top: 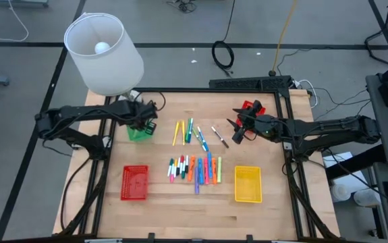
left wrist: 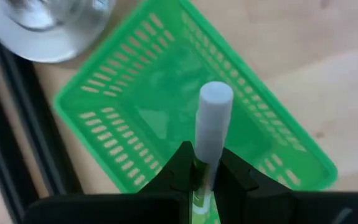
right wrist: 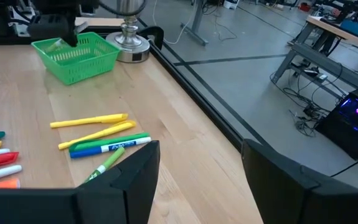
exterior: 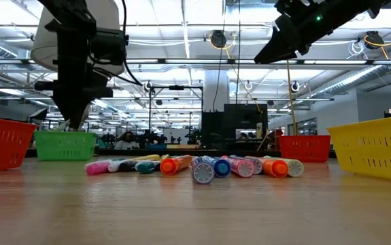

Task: Pick & Place Markers
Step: Put the right green marker pen into the green basket, then put the brown marker pen into the green basket

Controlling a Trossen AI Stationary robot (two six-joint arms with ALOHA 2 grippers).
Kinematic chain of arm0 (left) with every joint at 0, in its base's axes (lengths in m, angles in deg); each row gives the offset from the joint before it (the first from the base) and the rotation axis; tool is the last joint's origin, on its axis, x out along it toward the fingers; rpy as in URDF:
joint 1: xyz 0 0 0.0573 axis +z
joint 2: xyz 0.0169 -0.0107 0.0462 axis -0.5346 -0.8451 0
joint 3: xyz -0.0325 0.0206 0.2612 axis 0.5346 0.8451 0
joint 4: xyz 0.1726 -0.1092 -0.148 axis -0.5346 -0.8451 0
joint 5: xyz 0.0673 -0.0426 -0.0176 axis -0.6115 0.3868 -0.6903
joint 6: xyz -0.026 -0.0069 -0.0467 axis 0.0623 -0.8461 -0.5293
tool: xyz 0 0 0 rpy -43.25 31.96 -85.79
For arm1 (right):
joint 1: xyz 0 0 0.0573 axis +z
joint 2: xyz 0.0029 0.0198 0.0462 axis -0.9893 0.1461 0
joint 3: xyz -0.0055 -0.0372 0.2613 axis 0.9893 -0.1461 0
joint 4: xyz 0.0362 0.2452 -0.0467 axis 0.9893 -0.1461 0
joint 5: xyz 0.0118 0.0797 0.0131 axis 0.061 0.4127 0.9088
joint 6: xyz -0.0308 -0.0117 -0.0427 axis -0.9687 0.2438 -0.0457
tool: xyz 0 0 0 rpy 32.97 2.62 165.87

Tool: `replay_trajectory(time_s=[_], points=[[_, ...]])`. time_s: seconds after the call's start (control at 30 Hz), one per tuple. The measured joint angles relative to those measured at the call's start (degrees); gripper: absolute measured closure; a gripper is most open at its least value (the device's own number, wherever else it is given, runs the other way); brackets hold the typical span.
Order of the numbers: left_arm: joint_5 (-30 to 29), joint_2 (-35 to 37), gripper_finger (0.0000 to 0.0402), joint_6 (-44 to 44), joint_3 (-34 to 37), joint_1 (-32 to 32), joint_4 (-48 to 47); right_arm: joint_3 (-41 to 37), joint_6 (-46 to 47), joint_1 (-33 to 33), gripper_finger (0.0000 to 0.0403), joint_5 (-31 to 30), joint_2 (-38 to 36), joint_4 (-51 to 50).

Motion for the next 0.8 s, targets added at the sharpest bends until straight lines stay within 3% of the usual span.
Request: replay_trajectory(time_s=[0.17,0.47,0.8], points=[[3.22,-0.07,0.0345,0.93,0.00,-0.56,-0.45,0.00,0.02,0.00,0.0190,0.00,0.00,0.00],[4.38,-0.07,0.0350,0.57,0.00,-0.84,-0.74,0.00,0.07,0.00,0.0190,0.00,0.00,-0.03],[4.28,-0.07,0.0265,-1.28,0.00,-0.84,-1.45,0.00,0.04,0.00,0.0190,0.00,0.00,-0.32]])
